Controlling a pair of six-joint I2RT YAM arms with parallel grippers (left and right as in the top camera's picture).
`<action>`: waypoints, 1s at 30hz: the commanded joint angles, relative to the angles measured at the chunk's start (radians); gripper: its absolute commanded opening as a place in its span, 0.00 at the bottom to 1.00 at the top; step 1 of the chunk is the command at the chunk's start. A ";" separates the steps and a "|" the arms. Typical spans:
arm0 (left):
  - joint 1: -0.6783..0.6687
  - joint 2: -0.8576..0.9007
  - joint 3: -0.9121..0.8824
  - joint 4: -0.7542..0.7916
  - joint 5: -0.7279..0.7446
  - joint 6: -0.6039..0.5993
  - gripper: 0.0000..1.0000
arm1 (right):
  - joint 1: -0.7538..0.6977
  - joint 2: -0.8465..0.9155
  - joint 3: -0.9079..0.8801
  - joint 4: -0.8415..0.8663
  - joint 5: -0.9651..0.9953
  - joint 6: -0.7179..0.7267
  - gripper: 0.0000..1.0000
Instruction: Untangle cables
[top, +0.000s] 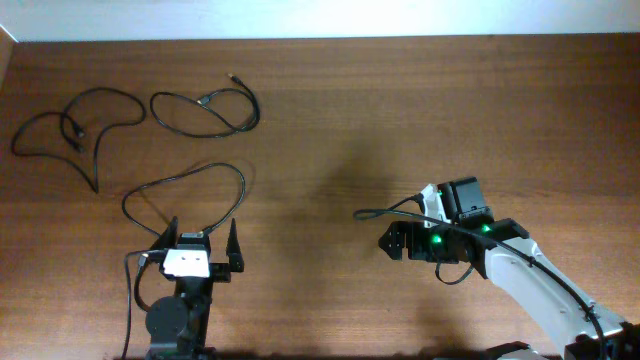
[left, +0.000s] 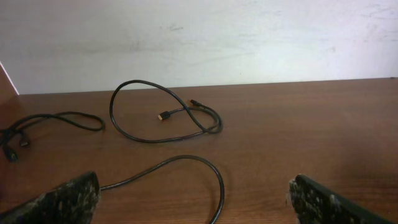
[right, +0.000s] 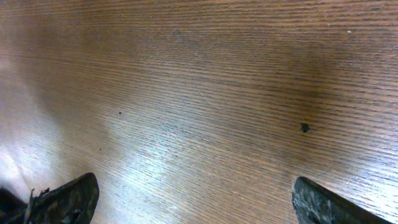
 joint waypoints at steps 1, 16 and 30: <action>0.011 -0.007 -0.008 0.000 -0.014 0.001 0.99 | -0.001 0.001 0.001 0.001 0.005 -0.010 0.99; -0.078 -0.007 -0.008 -0.001 -0.014 0.001 0.99 | -0.001 0.001 0.001 0.001 0.005 -0.010 0.98; -0.076 -0.007 -0.008 -0.001 -0.014 0.001 0.99 | -0.001 0.001 0.001 0.001 0.005 -0.010 0.99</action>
